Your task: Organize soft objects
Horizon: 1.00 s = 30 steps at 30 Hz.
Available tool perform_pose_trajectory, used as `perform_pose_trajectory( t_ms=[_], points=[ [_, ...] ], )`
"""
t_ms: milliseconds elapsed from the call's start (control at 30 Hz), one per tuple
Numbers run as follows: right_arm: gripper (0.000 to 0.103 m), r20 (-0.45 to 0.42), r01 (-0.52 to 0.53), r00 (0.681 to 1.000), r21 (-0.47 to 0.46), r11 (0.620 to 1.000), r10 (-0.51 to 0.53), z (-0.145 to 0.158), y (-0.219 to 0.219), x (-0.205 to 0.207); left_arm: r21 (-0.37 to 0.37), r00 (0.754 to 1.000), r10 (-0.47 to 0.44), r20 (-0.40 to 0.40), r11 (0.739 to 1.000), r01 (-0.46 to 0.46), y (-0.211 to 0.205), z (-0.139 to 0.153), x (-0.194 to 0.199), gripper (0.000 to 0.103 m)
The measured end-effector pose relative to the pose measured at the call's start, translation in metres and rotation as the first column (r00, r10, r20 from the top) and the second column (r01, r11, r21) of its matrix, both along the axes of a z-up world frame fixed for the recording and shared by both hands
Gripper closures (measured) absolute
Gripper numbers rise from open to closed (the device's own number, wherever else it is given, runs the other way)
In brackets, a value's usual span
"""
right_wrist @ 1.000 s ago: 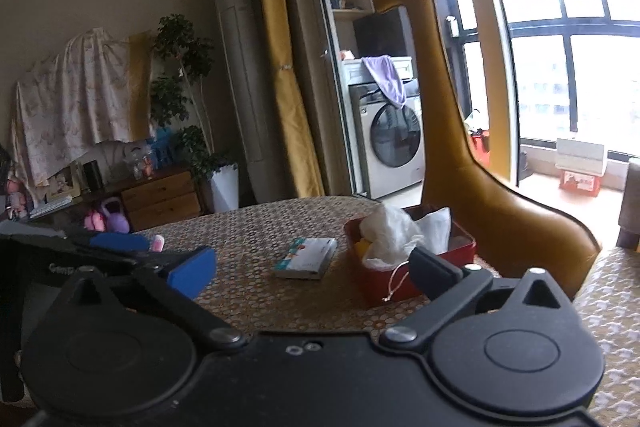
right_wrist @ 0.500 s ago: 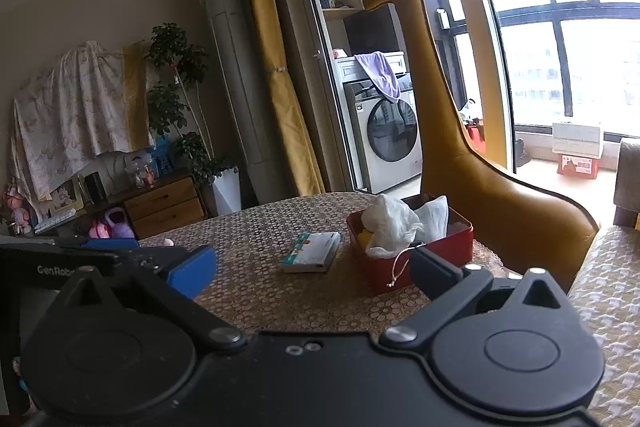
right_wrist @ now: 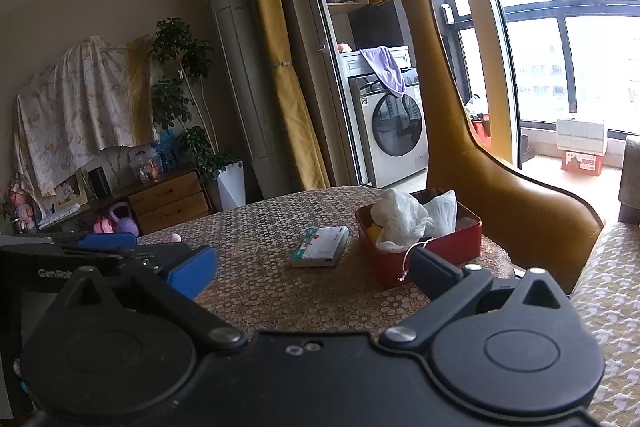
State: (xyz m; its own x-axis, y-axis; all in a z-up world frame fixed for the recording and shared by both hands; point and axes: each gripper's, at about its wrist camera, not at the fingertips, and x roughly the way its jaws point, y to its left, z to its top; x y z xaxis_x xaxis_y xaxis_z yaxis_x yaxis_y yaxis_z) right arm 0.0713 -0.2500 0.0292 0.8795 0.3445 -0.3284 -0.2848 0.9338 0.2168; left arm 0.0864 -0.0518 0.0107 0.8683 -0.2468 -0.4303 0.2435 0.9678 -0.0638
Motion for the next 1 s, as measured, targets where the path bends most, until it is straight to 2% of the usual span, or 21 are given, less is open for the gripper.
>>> perform_pose_trajectory(
  t_ms=[567,1000],
  points=[
    [0.0,0.006,0.033,0.999,-0.006,0.999,-0.033,0.0,0.003,0.0,0.01,0.999,-0.029,0.032,1.0,0.028,-0.002,0.002,-0.015,0.0],
    [0.0,0.003,0.027,1.0,-0.003,1.0,-0.027,-0.003,0.008,-0.006,0.025,0.999,0.0,0.035,1.0,-0.001,0.003,-0.001,-0.024,0.0]
  ],
)
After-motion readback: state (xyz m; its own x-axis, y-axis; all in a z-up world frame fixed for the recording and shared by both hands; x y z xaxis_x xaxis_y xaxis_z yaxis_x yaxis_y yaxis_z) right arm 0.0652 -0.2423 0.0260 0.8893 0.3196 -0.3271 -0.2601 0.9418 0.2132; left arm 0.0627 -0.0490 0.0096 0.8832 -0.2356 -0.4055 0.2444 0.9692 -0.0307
